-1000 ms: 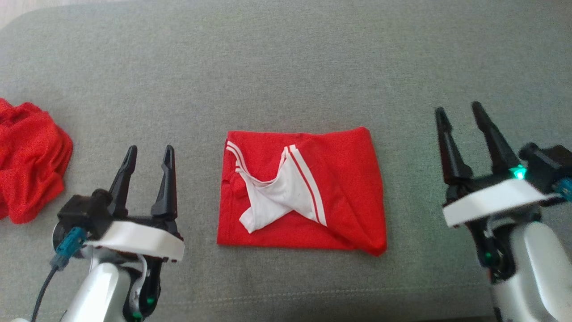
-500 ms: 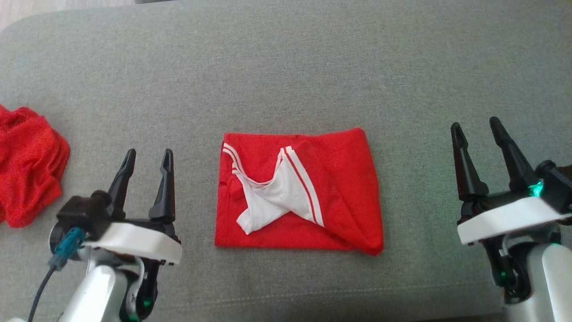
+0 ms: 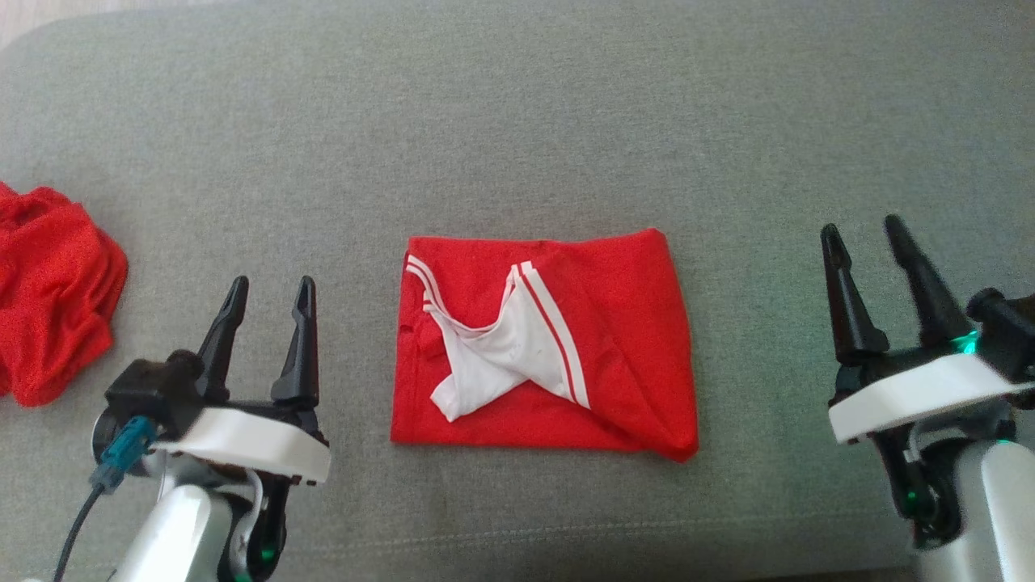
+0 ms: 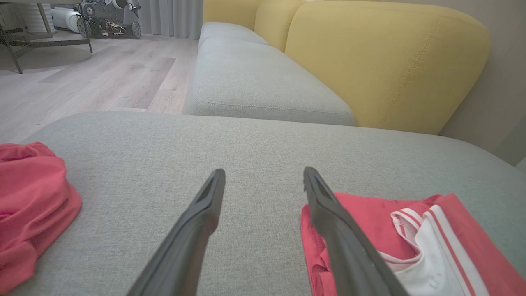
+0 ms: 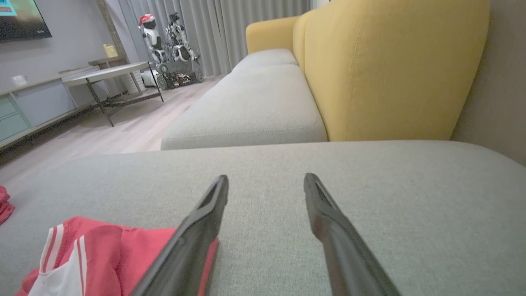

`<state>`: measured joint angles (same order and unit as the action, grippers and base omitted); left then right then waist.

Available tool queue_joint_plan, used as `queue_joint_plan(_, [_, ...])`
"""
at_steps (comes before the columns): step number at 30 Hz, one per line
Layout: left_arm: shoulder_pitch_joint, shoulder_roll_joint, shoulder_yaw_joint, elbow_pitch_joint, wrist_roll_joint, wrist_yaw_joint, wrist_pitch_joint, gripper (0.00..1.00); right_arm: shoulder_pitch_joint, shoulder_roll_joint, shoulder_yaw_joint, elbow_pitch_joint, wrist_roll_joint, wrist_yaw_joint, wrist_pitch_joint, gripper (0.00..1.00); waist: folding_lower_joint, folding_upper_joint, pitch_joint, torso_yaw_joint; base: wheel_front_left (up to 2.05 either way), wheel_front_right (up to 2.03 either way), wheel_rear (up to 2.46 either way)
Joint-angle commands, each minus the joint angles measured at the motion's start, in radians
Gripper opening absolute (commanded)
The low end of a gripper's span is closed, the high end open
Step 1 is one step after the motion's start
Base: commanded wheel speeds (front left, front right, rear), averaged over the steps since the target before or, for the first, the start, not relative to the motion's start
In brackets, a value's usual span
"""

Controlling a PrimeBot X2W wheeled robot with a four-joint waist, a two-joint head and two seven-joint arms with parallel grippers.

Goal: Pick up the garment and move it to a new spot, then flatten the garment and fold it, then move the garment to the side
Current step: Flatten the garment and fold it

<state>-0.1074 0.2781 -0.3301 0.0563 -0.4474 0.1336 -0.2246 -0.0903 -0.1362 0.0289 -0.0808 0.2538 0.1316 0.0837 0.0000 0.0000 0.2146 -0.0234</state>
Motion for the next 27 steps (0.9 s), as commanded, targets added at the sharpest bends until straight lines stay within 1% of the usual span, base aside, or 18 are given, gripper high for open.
queue_joint_plan(1, [-0.035,0.024,0.034,-0.035,-0.004,0.007,-0.004,1.00,-0.021,-0.012,0.024,-0.023,-0.005,-0.001,0.005,0.00,0.0000,0.0000,0.003,0.002,0.00,0.00,0.00])
queue_joint_plan(3, [-0.042,0.023,0.032,-0.034,-0.004,0.005,-0.005,1.00,-0.041,-0.016,0.042,0.006,-0.002,-0.001,0.007,0.00,0.0000,0.0000,0.009,0.008,0.00,0.00,0.00])
queue_joint_plan(6, [-0.053,0.021,0.027,-0.032,-0.005,0.001,-0.006,1.00,-0.086,-0.019,0.096,0.071,0.012,-0.001,0.000,0.00,0.0000,0.0000,0.021,0.020,0.00,0.00,0.00])
queue_joint_plan(14, [-0.083,0.006,0.012,-0.015,-0.007,-0.014,-0.013,1.00,-0.216,0.007,0.325,0.316,0.078,-0.001,-0.045,0.00,0.0000,0.0000,0.048,0.072,0.00,0.00,0.00])
queue_joint_plan(19, [-0.092,-0.004,0.007,-0.001,-0.008,-0.020,-0.020,1.00,-0.277,0.015,0.434,0.460,0.130,-0.001,-0.069,0.00,0.0000,0.0000,0.058,0.096,0.00,0.00,0.00])
queue_joint_plan(22, [-0.092,-0.006,0.008,0.006,-0.009,-0.022,-0.023,1.00,-0.301,0.015,0.501,0.510,0.169,-0.001,-0.078,0.00,0.0000,0.0000,0.059,0.103,0.00,0.00,0.00])
queue_joint_plan(27, [-0.091,-0.007,0.011,0.009,-0.008,-0.023,-0.027,1.00,-0.318,-0.003,0.602,0.519,0.226,-0.001,-0.098,0.00,0.0000,0.0000,0.060,0.105,0.00,0.00,0.00])
